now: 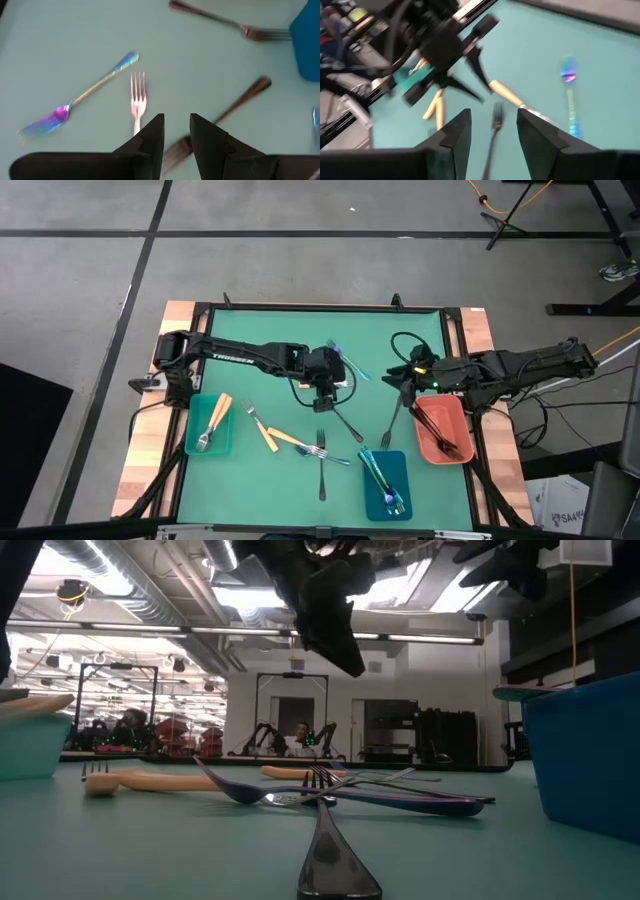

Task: Sort silverware by color (type)
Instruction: Put the black fork into the orange bin

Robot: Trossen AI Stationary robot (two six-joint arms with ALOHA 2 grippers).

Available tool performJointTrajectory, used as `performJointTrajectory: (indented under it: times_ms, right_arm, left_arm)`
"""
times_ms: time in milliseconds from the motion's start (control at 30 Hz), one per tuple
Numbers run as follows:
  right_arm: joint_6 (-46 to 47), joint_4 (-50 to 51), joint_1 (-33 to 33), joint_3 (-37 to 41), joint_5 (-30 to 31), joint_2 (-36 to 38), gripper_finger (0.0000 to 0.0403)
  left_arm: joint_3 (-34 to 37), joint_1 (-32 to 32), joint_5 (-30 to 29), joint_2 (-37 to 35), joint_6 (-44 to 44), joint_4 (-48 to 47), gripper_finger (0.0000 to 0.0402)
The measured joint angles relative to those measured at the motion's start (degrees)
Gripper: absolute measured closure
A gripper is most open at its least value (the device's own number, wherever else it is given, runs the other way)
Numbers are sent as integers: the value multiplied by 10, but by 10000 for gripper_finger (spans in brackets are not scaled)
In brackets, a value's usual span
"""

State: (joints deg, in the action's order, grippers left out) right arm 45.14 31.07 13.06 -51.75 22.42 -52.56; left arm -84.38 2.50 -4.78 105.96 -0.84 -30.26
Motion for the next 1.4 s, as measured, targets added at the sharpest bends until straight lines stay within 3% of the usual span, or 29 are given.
performJointTrajectory:
  times_ms: [300,567,767,967,1167,1400]
  right_arm:
    - [29,-8,-5,0,-80,-33,253]
    - [88,28,-54,0,-233,-72,253]
    - [89,40,-80,0,-308,-110,253]
    - [160,52,-87,0,-375,-144,253]
    - [249,57,-85,0,-439,-169,253]
    - [298,89,-85,0,-405,-187,253]
  left_arm:
    - [0,7,-5,-47,25,-105,315]
    - [31,25,-7,-160,45,-131,315]
    - [194,32,-6,-290,31,2,315]
    - [358,31,-4,-382,-18,142,315]
    - [452,30,-4,-405,-52,238,315]
    - [504,30,-4,-404,-63,291,315]
